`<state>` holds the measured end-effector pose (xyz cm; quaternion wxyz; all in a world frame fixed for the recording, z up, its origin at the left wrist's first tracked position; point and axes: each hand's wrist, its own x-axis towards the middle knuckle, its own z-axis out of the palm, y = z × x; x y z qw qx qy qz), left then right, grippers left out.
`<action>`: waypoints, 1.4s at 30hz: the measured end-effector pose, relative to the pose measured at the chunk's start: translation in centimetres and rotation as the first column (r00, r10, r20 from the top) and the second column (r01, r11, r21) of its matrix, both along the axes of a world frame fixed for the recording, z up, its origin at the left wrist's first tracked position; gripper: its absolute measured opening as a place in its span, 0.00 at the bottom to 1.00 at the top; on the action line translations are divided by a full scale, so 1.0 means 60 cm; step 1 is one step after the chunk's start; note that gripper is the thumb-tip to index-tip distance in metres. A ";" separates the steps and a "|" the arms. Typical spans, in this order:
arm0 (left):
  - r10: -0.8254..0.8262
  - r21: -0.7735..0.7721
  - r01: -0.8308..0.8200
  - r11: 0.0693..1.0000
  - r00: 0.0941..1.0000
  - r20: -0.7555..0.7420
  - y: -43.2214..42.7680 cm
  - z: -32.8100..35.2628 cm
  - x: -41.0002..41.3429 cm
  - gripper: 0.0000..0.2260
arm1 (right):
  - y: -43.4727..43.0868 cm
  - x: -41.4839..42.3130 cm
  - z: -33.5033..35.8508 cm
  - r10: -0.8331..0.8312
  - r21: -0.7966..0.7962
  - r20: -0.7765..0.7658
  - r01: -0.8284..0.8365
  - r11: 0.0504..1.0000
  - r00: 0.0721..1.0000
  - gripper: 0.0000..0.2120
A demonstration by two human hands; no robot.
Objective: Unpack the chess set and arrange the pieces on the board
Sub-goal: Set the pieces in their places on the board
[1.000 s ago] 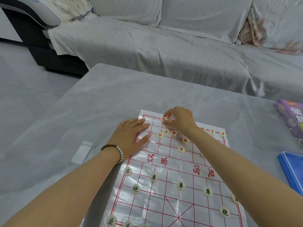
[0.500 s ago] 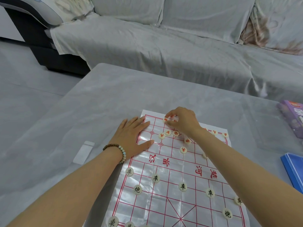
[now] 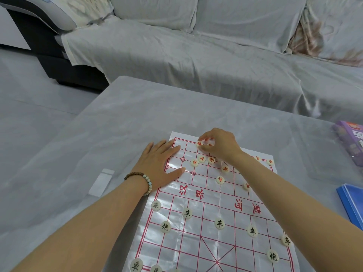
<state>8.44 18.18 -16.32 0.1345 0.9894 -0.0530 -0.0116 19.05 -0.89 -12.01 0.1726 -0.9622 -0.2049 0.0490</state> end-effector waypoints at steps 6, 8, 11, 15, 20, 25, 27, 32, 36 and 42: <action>-0.006 0.012 0.006 1.000 1.000 0.002 0.001 0.002 0.000 0.41 | -0.058 -0.015 0.049 -0.046 0.185 0.058 0.034 0.982 0.997 0.11; -0.003 0.007 0.003 1.000 1.000 0.001 0.000 0.003 -0.001 0.42 | -0.083 -0.030 0.062 -0.024 0.140 0.078 0.013 0.990 0.997 0.10; -0.001 0.014 0.001 1.000 1.000 -0.003 -0.002 0.007 -0.001 0.42 | -0.112 -0.058 0.065 0.042 -0.012 0.049 -0.041 0.999 0.998 0.10; 0.006 0.032 -0.006 0.999 1.000 -0.013 -0.004 0.011 -0.003 0.40 | -0.133 -0.087 0.048 -0.004 -0.046 0.013 0.005 0.999 1.000 0.12; 0.011 0.025 -0.011 1.000 1.000 -0.010 -0.002 0.010 -0.004 0.44 | -0.121 -0.091 0.028 -0.095 -0.016 -0.004 0.095 0.995 0.995 0.16; 0.008 0.030 -0.008 1.000 1.000 -0.007 -0.003 0.009 -0.003 0.46 | -0.097 -0.077 0.022 -0.116 -0.072 0.020 0.117 0.990 0.993 0.16; 0.007 0.015 -0.007 1.000 1.000 -0.005 -0.004 0.010 -0.003 0.44 | -0.095 -0.075 0.020 -0.121 -0.076 0.022 0.122 0.990 0.992 0.16; 0.008 0.019 -0.008 1.000 1.000 -0.007 -0.002 0.010 -0.004 0.42 | -0.095 -0.069 0.015 -0.113 -0.075 0.006 0.113 0.991 0.994 0.15; 0.007 -0.018 -0.007 1.000 1.000 0.003 -0.001 0.008 -0.003 0.43 | -0.093 -0.060 0.015 -0.120 -0.065 0.005 0.120 0.991 0.993 0.14; 0.007 -0.031 -0.007 0.999 1.000 0.008 0.000 0.005 -0.003 0.43 | -0.091 -0.063 0.022 -0.066 -0.146 0.017 0.067 0.987 0.998 0.15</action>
